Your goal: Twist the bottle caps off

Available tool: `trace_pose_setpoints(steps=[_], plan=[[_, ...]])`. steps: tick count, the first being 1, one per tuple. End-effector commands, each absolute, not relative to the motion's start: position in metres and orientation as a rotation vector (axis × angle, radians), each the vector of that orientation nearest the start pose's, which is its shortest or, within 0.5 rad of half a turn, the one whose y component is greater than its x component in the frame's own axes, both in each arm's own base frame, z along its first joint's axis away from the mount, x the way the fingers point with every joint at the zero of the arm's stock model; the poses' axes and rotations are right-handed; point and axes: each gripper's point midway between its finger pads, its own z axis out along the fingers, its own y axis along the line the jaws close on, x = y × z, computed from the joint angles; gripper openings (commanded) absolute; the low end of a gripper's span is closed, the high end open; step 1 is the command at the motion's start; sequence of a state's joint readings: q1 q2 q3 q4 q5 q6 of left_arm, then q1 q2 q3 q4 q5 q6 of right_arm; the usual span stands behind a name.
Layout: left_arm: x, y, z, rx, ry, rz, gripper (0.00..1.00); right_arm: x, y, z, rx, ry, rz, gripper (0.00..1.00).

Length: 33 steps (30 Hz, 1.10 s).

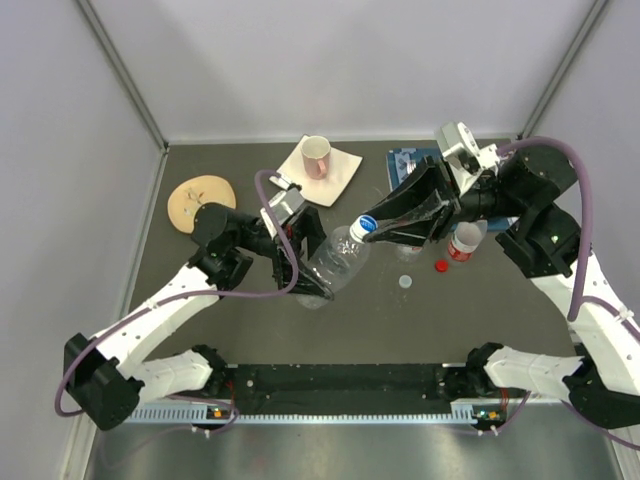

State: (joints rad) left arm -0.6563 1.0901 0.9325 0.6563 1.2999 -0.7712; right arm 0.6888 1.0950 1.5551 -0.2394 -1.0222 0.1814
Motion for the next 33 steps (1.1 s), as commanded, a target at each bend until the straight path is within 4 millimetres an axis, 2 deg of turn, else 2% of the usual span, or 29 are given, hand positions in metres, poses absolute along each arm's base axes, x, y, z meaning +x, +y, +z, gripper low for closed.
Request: trace_pose_setpoints(steps=[1,8,13,14,16,17,19,20,21,26,28,29,30,32,33], plan=[[0.086,-0.289,0.413,1.280,1.049,-1.825,0.57,0.067,0.278,0.470,-1.466,1.014,1.549,0.00],[0.083,-0.288,0.414,1.300,1.029,-1.862,0.57,0.069,0.278,0.454,-1.512,1.023,1.599,0.00],[0.087,-0.290,0.407,1.288,1.097,-1.844,0.57,0.080,0.278,0.461,-1.430,1.071,1.535,0.01],[0.090,-0.292,0.405,1.296,1.084,-1.816,0.57,0.082,0.278,0.464,-1.407,1.089,1.527,0.14],[0.092,-0.292,0.407,1.285,1.099,-1.791,0.57,0.090,0.278,0.473,-1.341,1.111,1.473,0.32],[0.098,-0.296,0.400,1.273,1.134,-1.769,0.57,0.091,0.276,0.478,-1.310,1.118,1.452,0.52],[0.106,-0.299,0.402,1.229,1.171,-1.723,0.57,0.101,0.276,0.489,-1.229,1.139,1.393,0.63],[0.113,-0.301,0.392,1.217,1.220,-1.687,0.57,0.102,0.274,0.495,-1.197,1.145,1.381,0.74],[0.117,-0.302,0.394,1.205,1.228,-1.657,0.57,0.112,0.275,0.499,-1.138,1.172,1.349,0.78],[0.139,-0.306,0.389,1.122,1.276,-1.530,0.57,0.127,0.268,0.526,-0.971,1.203,1.292,0.99],[0.147,-0.306,0.387,1.098,1.292,-1.470,0.56,0.140,0.263,0.537,-0.853,1.231,1.248,0.99],[0.158,-0.306,0.386,1.045,1.313,-1.413,0.55,0.146,0.260,0.540,-0.810,1.241,1.232,0.99],[0.161,-0.306,0.381,1.028,1.341,-1.387,0.55,0.158,0.255,0.546,-0.718,1.262,1.192,0.99],[0.173,-0.304,0.383,0.972,1.340,-1.273,0.55,0.171,0.249,0.547,-0.596,1.319,1.175,0.99],[0.176,-0.303,0.380,0.961,1.361,-1.237,0.55,0.185,0.244,0.548,-0.508,1.347,1.138,0.99]])
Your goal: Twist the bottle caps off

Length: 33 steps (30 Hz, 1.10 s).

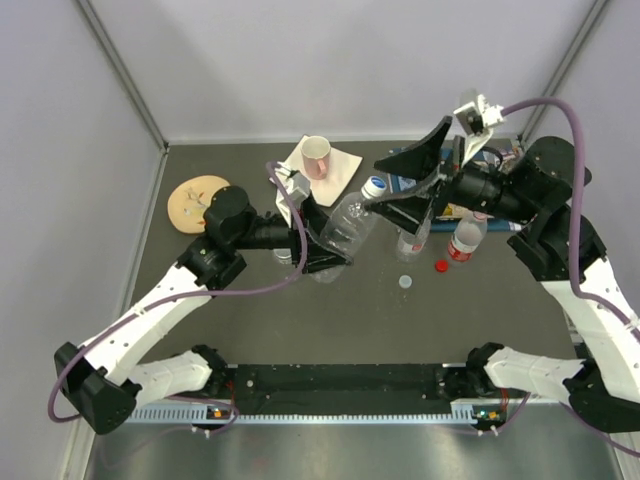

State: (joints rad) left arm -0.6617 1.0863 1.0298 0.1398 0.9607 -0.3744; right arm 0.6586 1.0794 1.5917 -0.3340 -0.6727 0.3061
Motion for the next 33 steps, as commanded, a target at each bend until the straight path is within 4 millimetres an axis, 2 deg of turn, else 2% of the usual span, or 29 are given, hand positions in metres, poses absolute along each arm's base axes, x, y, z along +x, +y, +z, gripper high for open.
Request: trace_pose_setpoints(steps=[1,2,3,4,5,6,9,10,17,20,21,24,33], plan=[[0.179,-0.303,0.379,0.965,1.350,-1.189,0.55,0.191,0.241,0.547,-0.446,1.380,1.137,0.99],[0.178,-0.306,0.382,0.957,1.336,-1.158,0.56,0.199,0.239,0.539,-0.389,1.434,1.123,0.99],[0.191,-0.303,0.376,0.901,1.384,-1.074,0.56,0.210,0.235,0.535,-0.316,1.468,1.094,0.99],[0.195,-0.300,0.376,0.893,1.377,-1.010,0.56,0.216,0.236,0.528,-0.265,1.513,1.095,0.99],[0.193,-0.303,0.376,0.879,1.374,-0.971,0.56,0.222,0.235,0.521,-0.224,1.544,1.082,0.99],[0.206,-0.297,0.373,0.812,1.399,-0.873,0.55,0.232,0.232,0.510,-0.164,1.584,1.045,0.99],[0.216,-0.297,0.366,0.760,1.426,-0.733,0.55,0.241,0.233,0.494,-0.080,1.639,1.018,0.99],[0.229,-0.289,0.364,0.684,1.458,-0.656,0.54,0.245,0.231,0.491,-0.039,1.652,1.004,0.98],[0.245,-0.279,0.351,0.562,1.509,-0.450,0.53,0.252,0.246,0.487,-0.016,1.680,1.009,0.97],[0.245,-0.279,0.346,0.560,1.516,-0.391,0.53,0.254,0.254,0.483,-0.024,1.697,1.010,0.95],[0.246,-0.280,0.352,0.541,1.496,-0.400,0.53,0.257,0.258,0.479,-0.029,1.710,1.008,0.94],[0.246,-0.282,0.350,0.545,1.497,-0.380,0.53,0.261,0.263,0.475,-0.024,1.720,1.004,0.90],[0.244,-0.282,0.348,0.549,1.496,-0.370,0.53,0.269,0.277,0.461,-0.039,1.753,1.003,0.71]])
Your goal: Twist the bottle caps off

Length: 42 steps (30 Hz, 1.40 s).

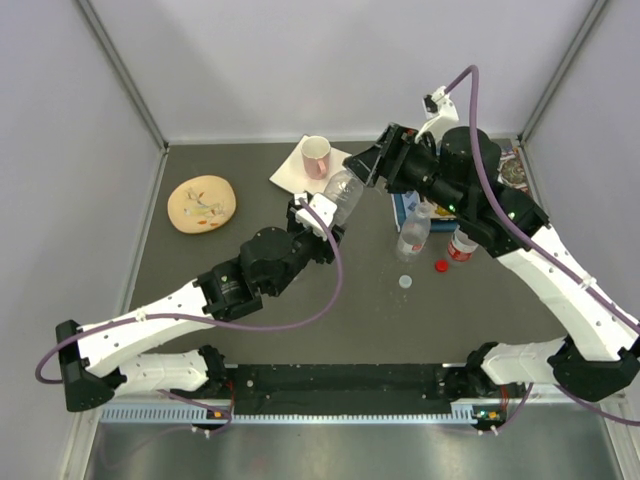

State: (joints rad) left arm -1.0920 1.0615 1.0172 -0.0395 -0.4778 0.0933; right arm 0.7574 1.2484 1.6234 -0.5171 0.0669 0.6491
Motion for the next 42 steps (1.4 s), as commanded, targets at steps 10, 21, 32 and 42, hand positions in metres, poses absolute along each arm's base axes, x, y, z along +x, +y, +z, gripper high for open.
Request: trace_pose_setpoints(steps=[10,21,32,42], plan=[[0.244,-0.281,0.346,0.547,1.495,-0.365,0.54,0.269,0.280,0.459,-0.046,1.750,1.013,0.32],[0.235,-0.285,0.367,0.575,1.445,-0.430,0.54,0.262,0.286,0.450,-0.132,1.785,1.023,0.00],[0.144,-0.310,0.412,0.958,1.231,-1.057,0.53,0.201,0.296,0.491,-0.599,1.575,1.175,0.00],[0.096,-0.289,0.430,1.182,1.104,-1.687,0.58,0.112,0.289,0.504,-1.121,1.280,1.373,0.00]])
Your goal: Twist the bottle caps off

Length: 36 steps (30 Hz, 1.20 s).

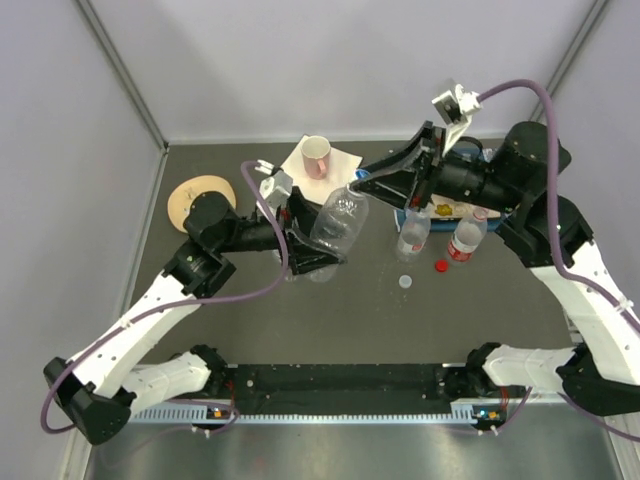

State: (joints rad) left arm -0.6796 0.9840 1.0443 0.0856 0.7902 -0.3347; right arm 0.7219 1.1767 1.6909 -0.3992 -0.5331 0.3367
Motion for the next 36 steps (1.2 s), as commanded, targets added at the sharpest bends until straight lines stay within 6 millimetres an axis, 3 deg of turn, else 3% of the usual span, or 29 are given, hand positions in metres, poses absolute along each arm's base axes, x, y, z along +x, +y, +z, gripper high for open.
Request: trace_pose_setpoints(steps=[1,5,14,21,29,36], plan=[[0.093,-0.288,0.435,1.204,1.041,-1.690,0.58,0.105,0.286,0.504,-1.150,1.253,1.384,0.00],[0.088,-0.290,0.427,1.242,1.060,-1.807,0.58,0.082,0.280,0.501,-1.267,1.171,1.438,0.00],[0.083,-0.289,0.417,1.316,1.057,-1.893,0.58,0.037,0.264,0.496,-1.507,0.978,1.599,0.00],[0.086,-0.292,0.414,1.328,1.058,-1.900,0.59,0.025,0.259,0.490,-1.568,0.911,1.678,0.00],[0.101,-0.301,0.396,1.306,1.167,-1.847,0.58,0.017,0.248,0.517,-1.517,0.854,1.601,0.00],[0.100,-0.299,0.389,1.317,1.191,-1.821,0.58,-0.003,0.231,0.533,-1.570,0.773,1.605,0.00]])
